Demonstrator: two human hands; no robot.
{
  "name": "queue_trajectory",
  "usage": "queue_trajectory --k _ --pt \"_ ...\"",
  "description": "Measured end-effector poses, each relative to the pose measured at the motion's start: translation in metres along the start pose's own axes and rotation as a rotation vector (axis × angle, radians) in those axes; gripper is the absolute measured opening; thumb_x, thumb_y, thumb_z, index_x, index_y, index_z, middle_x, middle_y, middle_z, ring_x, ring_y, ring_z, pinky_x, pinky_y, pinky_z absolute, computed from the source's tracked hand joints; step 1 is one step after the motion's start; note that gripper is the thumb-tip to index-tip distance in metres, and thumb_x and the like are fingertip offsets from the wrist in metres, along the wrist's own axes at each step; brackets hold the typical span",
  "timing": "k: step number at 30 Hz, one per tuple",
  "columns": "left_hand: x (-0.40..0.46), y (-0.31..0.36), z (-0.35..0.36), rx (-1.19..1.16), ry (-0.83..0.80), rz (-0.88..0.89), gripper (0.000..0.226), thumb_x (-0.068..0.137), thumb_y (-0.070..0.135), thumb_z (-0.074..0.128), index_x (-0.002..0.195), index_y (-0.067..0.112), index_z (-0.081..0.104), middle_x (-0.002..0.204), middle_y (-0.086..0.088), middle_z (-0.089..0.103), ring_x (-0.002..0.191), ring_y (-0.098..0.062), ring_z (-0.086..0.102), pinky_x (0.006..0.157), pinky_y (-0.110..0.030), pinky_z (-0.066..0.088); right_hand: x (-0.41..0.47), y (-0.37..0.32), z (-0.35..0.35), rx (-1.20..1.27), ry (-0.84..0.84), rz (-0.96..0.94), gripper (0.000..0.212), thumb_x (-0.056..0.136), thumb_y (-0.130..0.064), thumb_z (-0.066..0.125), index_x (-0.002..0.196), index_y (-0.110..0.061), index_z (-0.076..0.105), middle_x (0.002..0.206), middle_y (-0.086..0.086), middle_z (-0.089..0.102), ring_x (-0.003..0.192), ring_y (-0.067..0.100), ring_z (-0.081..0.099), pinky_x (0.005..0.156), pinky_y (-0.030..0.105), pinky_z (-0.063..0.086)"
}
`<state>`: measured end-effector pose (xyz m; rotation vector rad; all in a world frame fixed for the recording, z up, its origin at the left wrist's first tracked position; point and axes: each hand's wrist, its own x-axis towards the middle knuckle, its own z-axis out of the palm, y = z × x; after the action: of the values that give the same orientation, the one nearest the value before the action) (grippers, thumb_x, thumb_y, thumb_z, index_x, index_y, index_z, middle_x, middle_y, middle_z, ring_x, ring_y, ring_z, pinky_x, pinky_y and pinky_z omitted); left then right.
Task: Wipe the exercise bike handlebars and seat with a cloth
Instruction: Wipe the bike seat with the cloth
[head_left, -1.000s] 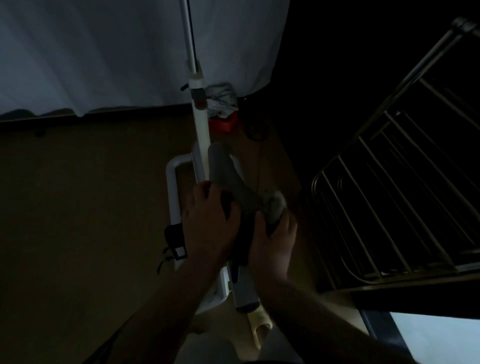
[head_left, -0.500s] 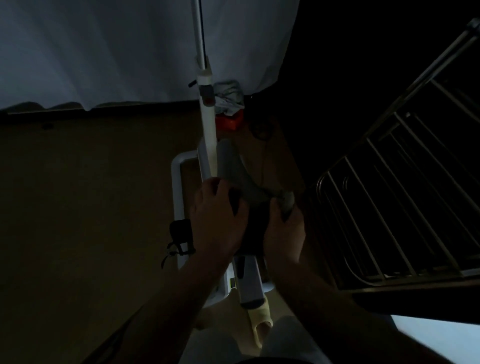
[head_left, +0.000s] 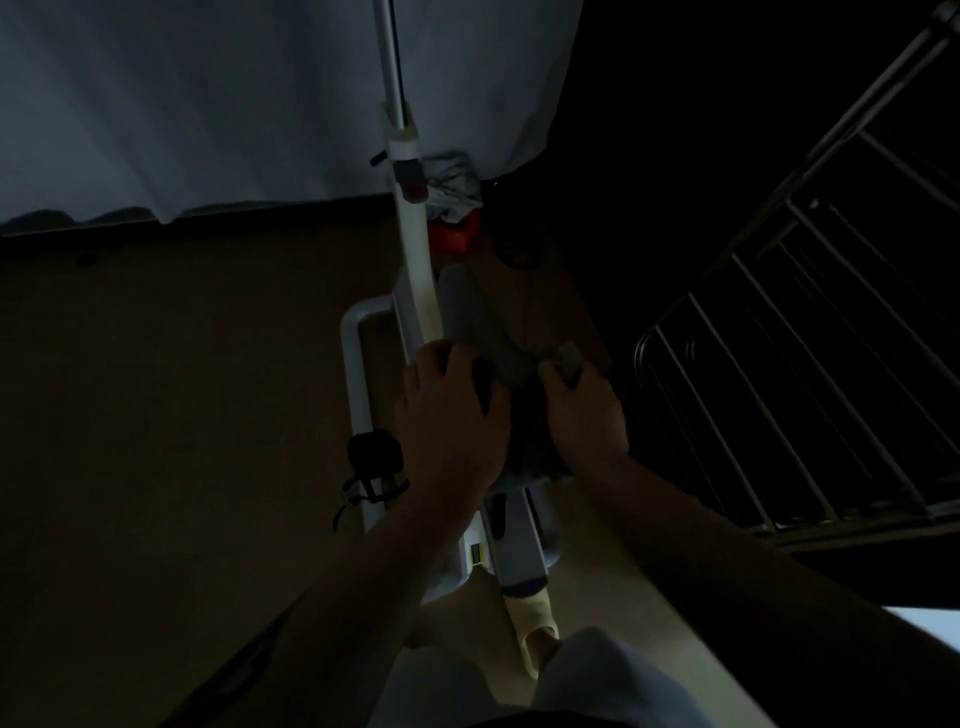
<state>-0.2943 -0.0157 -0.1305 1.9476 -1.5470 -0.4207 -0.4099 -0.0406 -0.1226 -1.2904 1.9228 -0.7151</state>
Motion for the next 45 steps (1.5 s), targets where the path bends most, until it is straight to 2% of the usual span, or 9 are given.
queue_trajectory --k 5,10,13,17,20,31,35,39,45 --pt "0.001 0.000 -0.002 -0.008 -0.037 -0.003 0.044 0.083 0.044 0.039 0.116 0.020 0.053 0.129 -0.004 0.045 0.114 -0.025 0.045 0.091 -0.043 0.044 -0.029 0.007 0.005 -0.291 0.039 -0.387 0.045 0.093 -0.045 0.035 0.127 -0.020 0.052 0.131 0.001 0.053 0.126 0.020 0.044 0.118 0.038 0.007" --pt "-0.001 -0.003 -0.001 -0.009 -0.012 0.013 0.044 0.083 0.045 0.038 0.116 0.019 0.054 0.129 -0.005 0.046 0.112 -0.027 0.046 0.089 -0.045 0.045 -0.020 -0.005 0.001 -0.361 0.021 -0.228 0.041 0.098 -0.043 0.036 0.126 -0.018 0.051 0.130 0.003 0.055 0.128 0.018 0.043 0.116 0.038 -0.005" --pt "-0.001 -0.002 -0.002 -0.029 -0.001 0.023 0.044 0.083 0.045 0.036 0.113 0.020 0.055 0.127 -0.004 0.049 0.110 -0.026 0.048 0.089 -0.044 0.045 -0.029 0.003 -0.004 -0.410 -0.009 -0.371 0.045 0.097 -0.046 0.036 0.132 -0.020 0.048 0.137 0.000 0.049 0.130 0.020 0.041 0.115 0.037 0.009" --pt "-0.002 0.000 -0.003 -0.035 0.002 0.015 0.035 0.083 0.037 0.043 0.112 0.022 0.054 0.127 -0.002 0.047 0.112 -0.024 0.045 0.088 -0.039 0.044 0.020 -0.014 -0.018 -0.282 -0.266 -0.102 0.047 0.096 -0.050 0.042 0.121 -0.013 0.057 0.121 0.011 0.060 0.113 0.029 0.056 0.085 0.029 0.038" --pt "-0.003 -0.002 -0.001 -0.024 0.021 0.029 0.047 0.082 0.047 0.033 0.113 0.021 0.057 0.127 -0.002 0.049 0.110 -0.023 0.047 0.085 -0.037 0.044 -0.018 -0.009 -0.004 -0.356 -0.024 -0.246 0.043 0.096 -0.044 0.045 0.122 -0.011 0.054 0.121 0.011 0.060 0.109 0.029 0.057 0.091 0.037 0.044" --pt "-0.002 0.001 -0.003 -0.030 0.027 0.027 0.040 0.083 0.043 0.039 0.110 0.020 0.058 0.125 -0.003 0.051 0.106 -0.024 0.052 0.084 -0.039 0.047 -0.021 -0.001 -0.003 -0.159 0.012 -0.267 0.045 0.096 -0.039 0.048 0.129 -0.009 0.052 0.128 0.009 0.055 0.118 0.027 0.051 0.099 0.036 0.041" --pt "-0.002 -0.002 0.000 -0.087 -0.024 -0.013 0.032 0.086 0.040 0.044 0.112 0.025 0.054 0.128 0.002 0.044 0.110 -0.020 0.051 0.090 -0.042 0.048 0.030 -0.010 -0.004 -0.201 -0.172 0.004 0.057 0.094 -0.050 0.043 0.133 -0.009 0.051 0.139 0.016 0.049 0.127 0.032 0.046 0.106 0.036 0.035" --pt "-0.003 -0.005 0.001 -0.144 -0.004 0.009 0.038 0.083 0.046 0.039 0.110 0.025 0.055 0.125 0.006 0.045 0.105 -0.018 0.054 0.085 -0.041 0.051 -0.023 -0.002 -0.004 -0.210 0.020 -0.271 0.050 0.096 -0.041 0.046 0.135 -0.010 0.047 0.135 0.011 0.052 0.124 0.027 0.048 0.102 0.033 0.036" --pt "-0.002 -0.003 0.004 -0.145 0.041 -0.021 0.036 0.080 0.042 0.040 0.106 0.025 0.057 0.122 0.004 0.049 0.105 -0.017 0.053 0.086 -0.043 0.050 0.025 -0.008 -0.006 -0.157 -0.229 -0.059 0.056 0.094 -0.051 0.043 0.131 -0.010 0.050 0.137 0.014 0.050 0.126 0.030 0.046 0.105 0.034 0.034"
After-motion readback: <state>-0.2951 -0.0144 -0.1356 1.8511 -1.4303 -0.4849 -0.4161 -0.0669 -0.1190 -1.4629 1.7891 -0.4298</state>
